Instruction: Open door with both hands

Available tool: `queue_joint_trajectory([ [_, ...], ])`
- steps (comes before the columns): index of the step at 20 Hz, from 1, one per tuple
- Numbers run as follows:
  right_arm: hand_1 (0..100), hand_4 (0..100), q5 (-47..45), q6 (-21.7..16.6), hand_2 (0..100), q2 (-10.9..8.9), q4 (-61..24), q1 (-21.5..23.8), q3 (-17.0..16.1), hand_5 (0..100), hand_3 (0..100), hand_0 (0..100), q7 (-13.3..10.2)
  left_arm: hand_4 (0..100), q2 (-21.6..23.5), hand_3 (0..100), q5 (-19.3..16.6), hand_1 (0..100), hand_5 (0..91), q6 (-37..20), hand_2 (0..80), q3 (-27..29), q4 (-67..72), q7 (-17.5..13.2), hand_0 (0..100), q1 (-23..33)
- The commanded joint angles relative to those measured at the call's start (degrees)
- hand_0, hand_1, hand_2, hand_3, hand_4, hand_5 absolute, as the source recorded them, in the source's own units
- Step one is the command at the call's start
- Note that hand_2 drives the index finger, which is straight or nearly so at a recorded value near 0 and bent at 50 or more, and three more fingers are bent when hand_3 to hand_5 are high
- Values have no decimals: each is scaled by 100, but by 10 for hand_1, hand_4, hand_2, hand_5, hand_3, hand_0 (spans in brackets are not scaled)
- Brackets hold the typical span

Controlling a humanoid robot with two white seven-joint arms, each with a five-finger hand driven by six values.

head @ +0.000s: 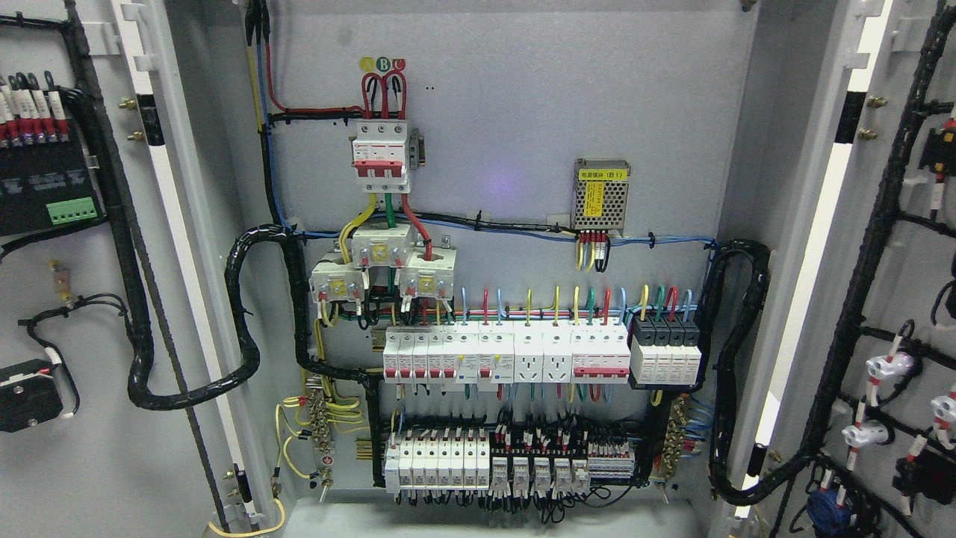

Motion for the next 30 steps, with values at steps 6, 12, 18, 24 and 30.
queue_joint_trajectory([
  [6,0,0,1255,1,0,1166,4630,-33,2824,0,0,0,6,0,-909,0,-522,0,0,-5373,0,-85,4312,17,0,-233],
  [12,0,0,1484,28,0,1914,8154,-796,2640,0,0,0,-20,0,-953,0,-504,0,0,-4357,0,663,7146,17,0,-708],
  [18,0,0,1484,1182,0,2390,10929,-1694,2587,0,0,0,-143,0,-936,0,-504,0,0,367,0,681,7949,8,0,-717],
  [24,0,0,2194,3077,0,2372,10832,-1711,2605,0,0,0,-2109,0,-918,0,-478,0,0,3468,0,672,7870,0,0,-674],
  [30,0,0,2627,4121,0,2372,10815,-1773,2596,0,0,0,-2253,0,-962,0,-487,0,0,4637,0,654,7861,35,0,-656],
])
